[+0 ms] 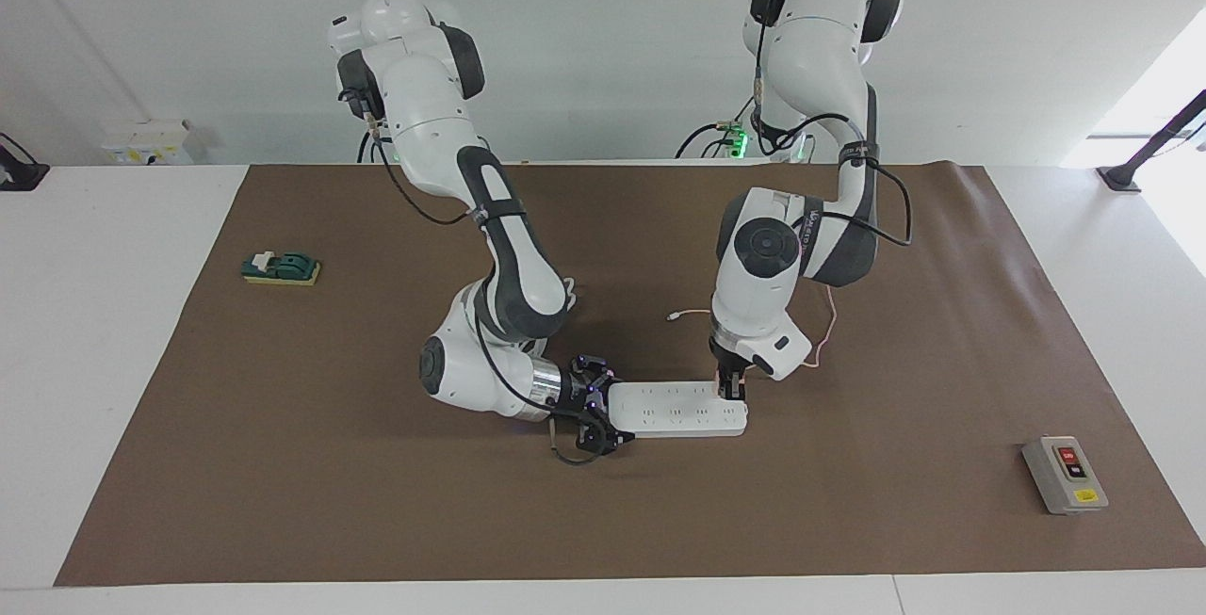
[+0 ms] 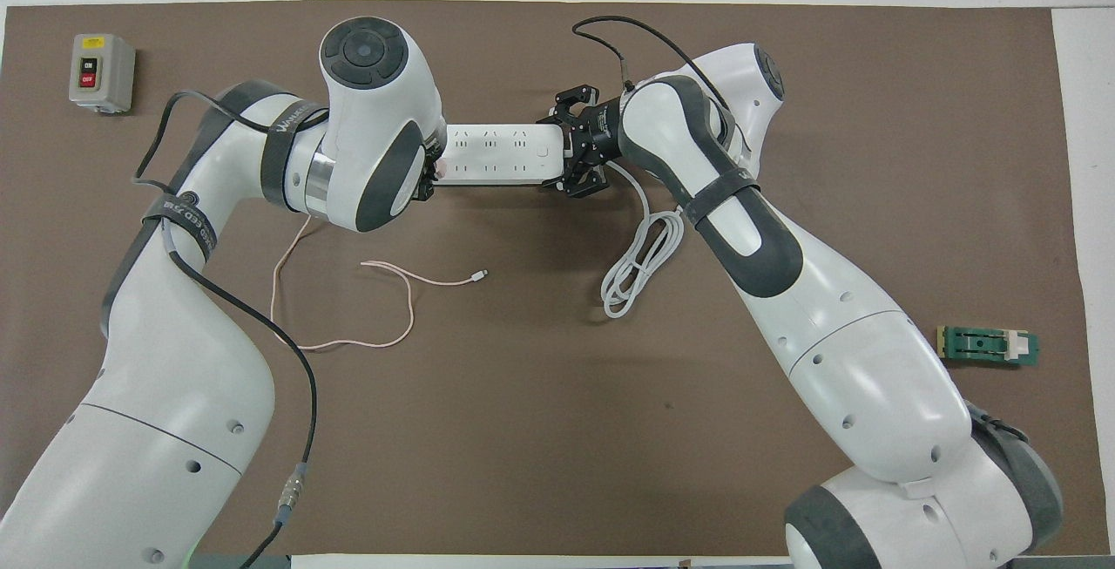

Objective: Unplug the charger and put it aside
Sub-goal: 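Pull the pink charger out of the strip with the left gripper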

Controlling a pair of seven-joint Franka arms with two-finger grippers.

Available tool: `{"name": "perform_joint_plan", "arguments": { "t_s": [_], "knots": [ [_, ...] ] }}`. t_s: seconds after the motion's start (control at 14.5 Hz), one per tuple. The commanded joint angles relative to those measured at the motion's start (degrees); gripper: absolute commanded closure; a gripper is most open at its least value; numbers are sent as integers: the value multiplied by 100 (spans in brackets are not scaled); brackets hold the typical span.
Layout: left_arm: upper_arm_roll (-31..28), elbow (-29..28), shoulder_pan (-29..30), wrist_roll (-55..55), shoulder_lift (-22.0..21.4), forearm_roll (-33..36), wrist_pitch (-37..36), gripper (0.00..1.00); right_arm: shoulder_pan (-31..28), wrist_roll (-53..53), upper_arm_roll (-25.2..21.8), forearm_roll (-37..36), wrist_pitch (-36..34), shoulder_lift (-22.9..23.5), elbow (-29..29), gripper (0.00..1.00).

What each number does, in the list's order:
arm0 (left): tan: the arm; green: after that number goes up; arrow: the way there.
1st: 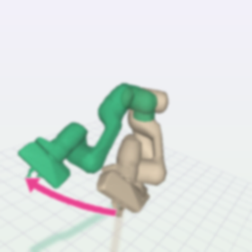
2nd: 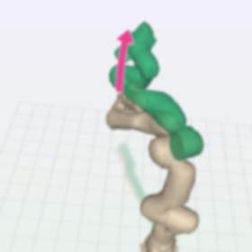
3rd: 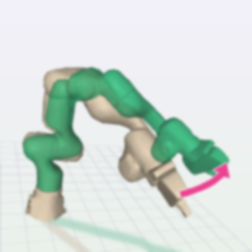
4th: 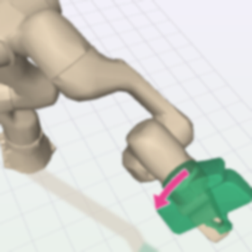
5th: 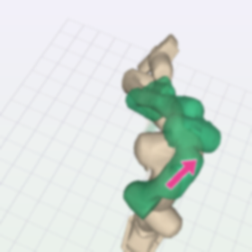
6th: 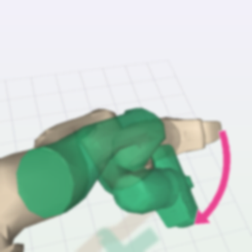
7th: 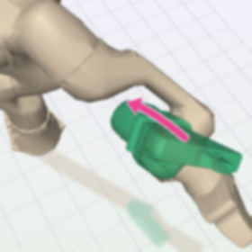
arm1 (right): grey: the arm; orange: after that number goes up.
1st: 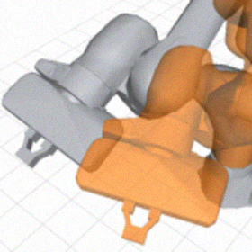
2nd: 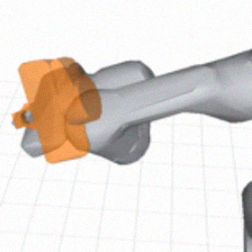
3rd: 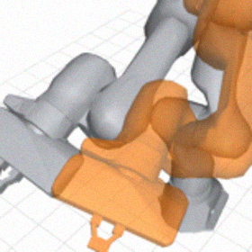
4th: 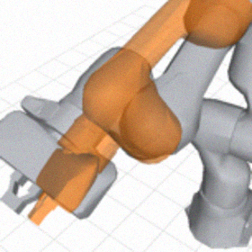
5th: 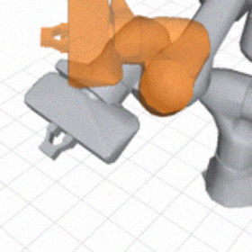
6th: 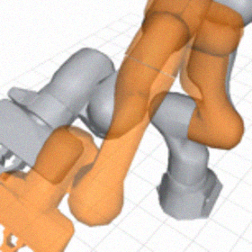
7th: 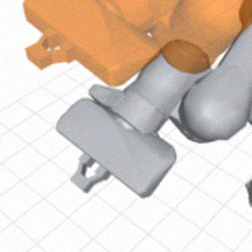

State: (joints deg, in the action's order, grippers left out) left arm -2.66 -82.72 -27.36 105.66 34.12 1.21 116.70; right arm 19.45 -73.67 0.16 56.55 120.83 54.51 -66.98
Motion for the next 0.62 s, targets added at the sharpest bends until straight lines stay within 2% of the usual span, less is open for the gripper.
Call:
{"name": "perform_joint_plan", "arguments": {
  "t_s": [0.0, 0.21, 0.55],
  "knots": [
    [-50, -113, -68, -99, -20, 20, -226, 81, 42, 142, 10, -57, 169, 112, 124, 100],
    [-50, -95, -76, -116, -37, 29, -252, 81, 77, 212, 10, -22, 248, 112, 115, 100],
    [-42, 45, 2, -274, -353, 20, -910, 81, 103, 212, 10, -31, 248, 112, 115, 100]
  ]
}}
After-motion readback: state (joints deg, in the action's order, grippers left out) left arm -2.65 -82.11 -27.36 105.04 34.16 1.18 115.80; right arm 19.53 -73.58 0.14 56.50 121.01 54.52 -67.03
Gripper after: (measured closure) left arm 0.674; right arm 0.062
